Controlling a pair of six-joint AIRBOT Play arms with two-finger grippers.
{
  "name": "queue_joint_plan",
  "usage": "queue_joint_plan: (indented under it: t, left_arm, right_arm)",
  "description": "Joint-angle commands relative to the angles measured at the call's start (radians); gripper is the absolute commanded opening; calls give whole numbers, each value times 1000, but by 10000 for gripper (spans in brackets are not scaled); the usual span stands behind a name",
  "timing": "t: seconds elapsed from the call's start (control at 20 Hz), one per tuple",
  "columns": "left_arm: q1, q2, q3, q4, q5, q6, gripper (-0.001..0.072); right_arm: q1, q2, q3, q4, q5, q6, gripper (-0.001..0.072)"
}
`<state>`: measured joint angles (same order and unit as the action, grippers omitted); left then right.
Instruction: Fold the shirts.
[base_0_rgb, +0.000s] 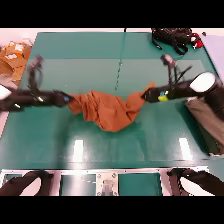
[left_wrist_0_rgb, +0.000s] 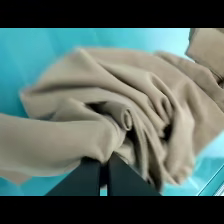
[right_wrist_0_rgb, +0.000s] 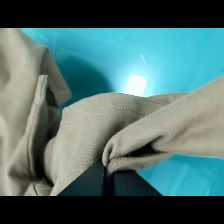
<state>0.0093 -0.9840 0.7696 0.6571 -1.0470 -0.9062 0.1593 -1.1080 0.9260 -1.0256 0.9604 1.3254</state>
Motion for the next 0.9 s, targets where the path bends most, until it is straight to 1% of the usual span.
queue_joint_plan:
  t: [0.0, 0.05, 0.1, 0.15, 0.2, 0.25, 0.35, 0.45, 0.55, 0.65, 0.7, 0.75, 0.85]
  left_arm:
    - [-60, -36, -188, 28, 92, 48, 22]
    - [-60, -42, -182, 93, 81, 13, 24]
    - [-57, -43, -163, 165, 72, -42, 159]
    - [-57, -43, -130, 233, 62, -93, 545]
    - [-57, -43, -83, 307, 53, -164, 692]
    - [-57, -43, -35, 358, 51, -208, 694]
    - [-57, -43, 54, 370, 71, -247, 693]
    - [-58, -51, 78, 320, 90, -248, 693]
    - [-67, -91, 58, 248, 44, -245, 693]
    - [-124, -148, 28, 185, 14, -214, 692]
    - [-161, -176, 25, 155, 13, -204, 628]
    - [-202, -203, 25, 124, 15, -185, 593]
    - [-272, -241, 25, 121, 25, -185, 593]
  right_arm:
    - [-7, -5, -186, 14, -121, 2, 19]
    - [-21, -5, -192, 14, -121, 2, 19]
    - [-34, -5, -192, 15, -121, 2, 19]
    - [-47, -5, -193, 15, -121, 2, 19]
    - [-58, -5, -193, 15, -120, 2, 20]
    - [-64, -5, -193, 15, -121, 2, 20]
    - [-63, -6, -193, 14, -122, 2, 19]
    - [-63, -10, -193, 14, -123, 2, 20]
    - [-63, -19, -193, 13, -131, 2, 20]
    - [-63, -31, -193, 13, -139, 2, 19]
    - [-63, -36, -193, 13, -142, 2, 20]
    - [-63, -43, -193, 13, -142, 2, 19]
    - [-63, -55, -193, 13, -142, 2, 19]
